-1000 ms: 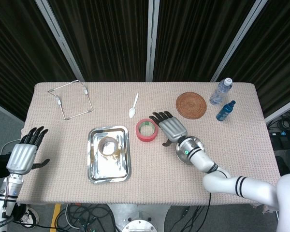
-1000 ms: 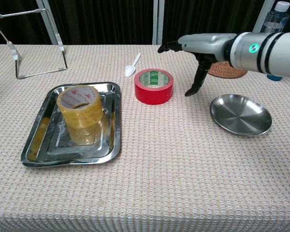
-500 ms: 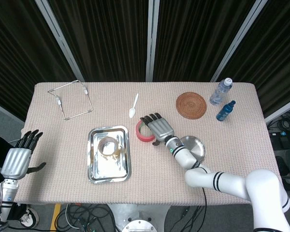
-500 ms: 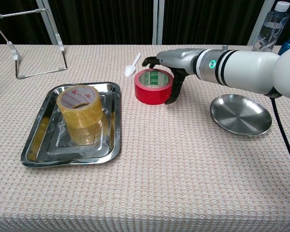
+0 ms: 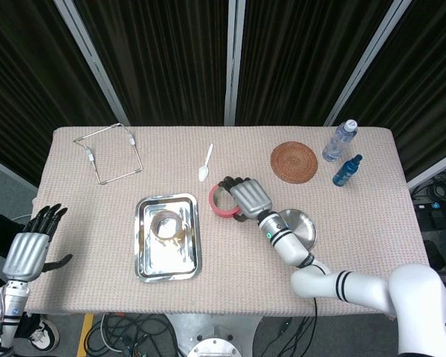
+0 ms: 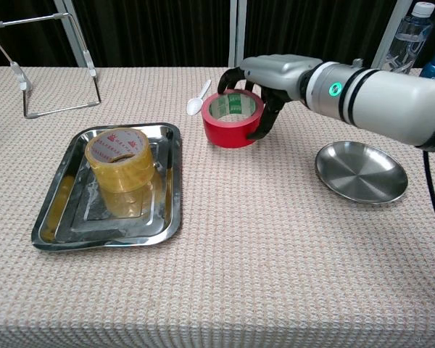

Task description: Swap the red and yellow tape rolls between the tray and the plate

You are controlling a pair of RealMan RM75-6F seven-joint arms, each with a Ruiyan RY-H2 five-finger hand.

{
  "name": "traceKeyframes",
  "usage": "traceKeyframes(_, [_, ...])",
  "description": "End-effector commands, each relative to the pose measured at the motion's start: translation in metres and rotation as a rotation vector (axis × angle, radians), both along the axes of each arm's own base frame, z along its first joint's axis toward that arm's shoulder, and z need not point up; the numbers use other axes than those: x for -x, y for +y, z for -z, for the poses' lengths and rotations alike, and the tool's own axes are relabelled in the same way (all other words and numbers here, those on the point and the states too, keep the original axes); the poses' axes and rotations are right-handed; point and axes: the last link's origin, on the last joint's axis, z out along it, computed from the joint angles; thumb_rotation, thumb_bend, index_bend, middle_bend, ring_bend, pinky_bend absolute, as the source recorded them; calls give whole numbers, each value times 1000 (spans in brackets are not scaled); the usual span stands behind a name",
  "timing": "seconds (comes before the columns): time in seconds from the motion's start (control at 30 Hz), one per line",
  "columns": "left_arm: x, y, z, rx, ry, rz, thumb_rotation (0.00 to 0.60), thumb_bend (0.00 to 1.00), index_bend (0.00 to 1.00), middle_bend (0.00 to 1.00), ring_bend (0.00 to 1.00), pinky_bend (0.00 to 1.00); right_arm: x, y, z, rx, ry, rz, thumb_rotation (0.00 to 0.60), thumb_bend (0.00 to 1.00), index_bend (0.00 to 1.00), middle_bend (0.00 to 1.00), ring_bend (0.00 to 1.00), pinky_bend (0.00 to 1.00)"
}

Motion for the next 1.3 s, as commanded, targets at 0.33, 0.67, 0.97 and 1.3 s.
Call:
traceKeyframes(0.33, [-11,-17,8,11,-19,12,600,112,64,40,3,201,103,73,-102,132,1,100,600,176,190,307,246,329])
traceKeyframes(0.67, [-9,-21,8,11,-14,-8,600,112,64,40,3,200,145,93,-81,80,-19,173,600,176,166,283,233,284])
traceKeyframes(0.97, [-6,-21,7,6,-14,-15,600,107,64,40,3,201,154,86,-57,1,-25,215,600,38,0,80,8,76])
traceKeyframes(1.3, [-10,-23,3,-4,-13,-12,600,108,64,40,3,200,171,123,-117,174,-70,191,600,0,0,0,0,0])
